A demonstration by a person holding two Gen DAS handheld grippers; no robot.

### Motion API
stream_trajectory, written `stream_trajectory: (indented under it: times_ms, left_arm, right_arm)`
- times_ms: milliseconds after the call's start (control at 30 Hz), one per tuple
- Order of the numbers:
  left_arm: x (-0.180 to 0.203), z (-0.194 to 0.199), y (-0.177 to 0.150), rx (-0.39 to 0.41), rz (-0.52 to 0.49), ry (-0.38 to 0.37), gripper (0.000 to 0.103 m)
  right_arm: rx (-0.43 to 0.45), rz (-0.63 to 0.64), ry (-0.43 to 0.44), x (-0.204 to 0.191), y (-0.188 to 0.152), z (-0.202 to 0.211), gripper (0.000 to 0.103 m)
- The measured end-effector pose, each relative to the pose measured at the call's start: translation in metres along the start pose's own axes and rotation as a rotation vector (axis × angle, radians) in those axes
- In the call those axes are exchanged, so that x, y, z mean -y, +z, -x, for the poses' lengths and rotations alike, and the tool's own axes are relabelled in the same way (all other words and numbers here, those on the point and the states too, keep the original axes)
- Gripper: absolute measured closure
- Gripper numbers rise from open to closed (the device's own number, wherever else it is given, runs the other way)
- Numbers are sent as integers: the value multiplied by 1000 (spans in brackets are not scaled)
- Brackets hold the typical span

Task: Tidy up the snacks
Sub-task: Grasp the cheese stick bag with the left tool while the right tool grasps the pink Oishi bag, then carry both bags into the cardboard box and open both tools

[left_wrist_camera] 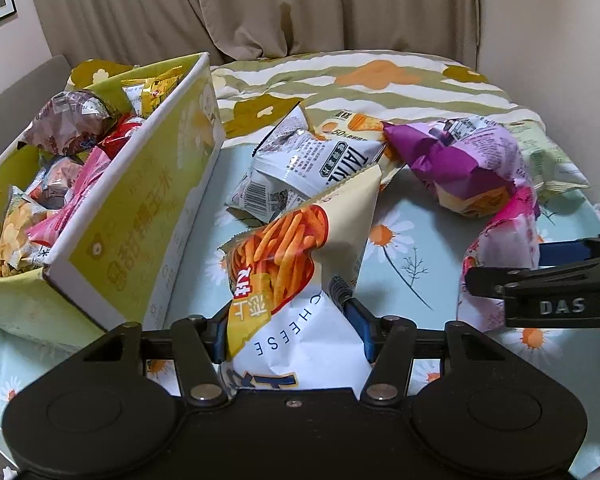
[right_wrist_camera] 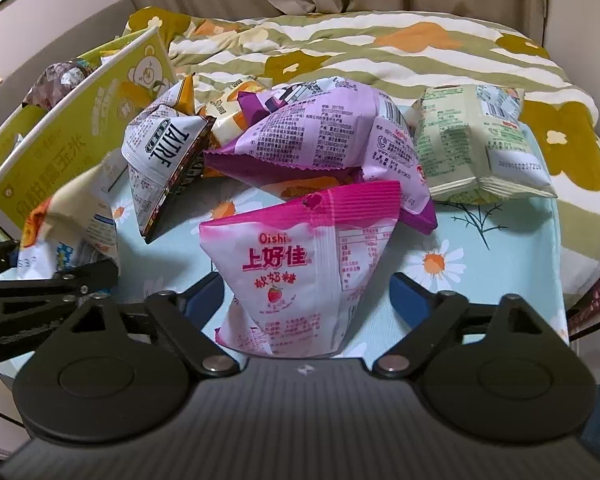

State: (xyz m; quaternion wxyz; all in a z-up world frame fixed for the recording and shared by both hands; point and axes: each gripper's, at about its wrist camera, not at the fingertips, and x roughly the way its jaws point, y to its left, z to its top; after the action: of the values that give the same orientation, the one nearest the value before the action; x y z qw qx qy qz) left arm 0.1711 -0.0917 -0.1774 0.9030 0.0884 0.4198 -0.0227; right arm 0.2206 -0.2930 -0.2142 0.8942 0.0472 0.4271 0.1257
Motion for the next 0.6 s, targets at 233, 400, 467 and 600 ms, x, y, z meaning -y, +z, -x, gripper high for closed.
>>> stream_trajectory:
  times_ms: [233, 400, 467, 600]
  left_arm:
    - [2, 5, 0, 9, 1, -20, 43]
    - [1, 17, 1, 27, 1, -26, 43]
    - [1, 22, 2, 30, -2, -26, 43]
    - [2, 37, 4, 46, -3, -26, 43]
  right_arm:
    - [-8, 35, 19, -4, -5, -6, 29]
    - [5, 66, 17, -11, -7, 0, 38]
    - [6, 64, 21, -12, -7, 4, 39]
    - [12, 67, 34, -19, -8, 13, 42]
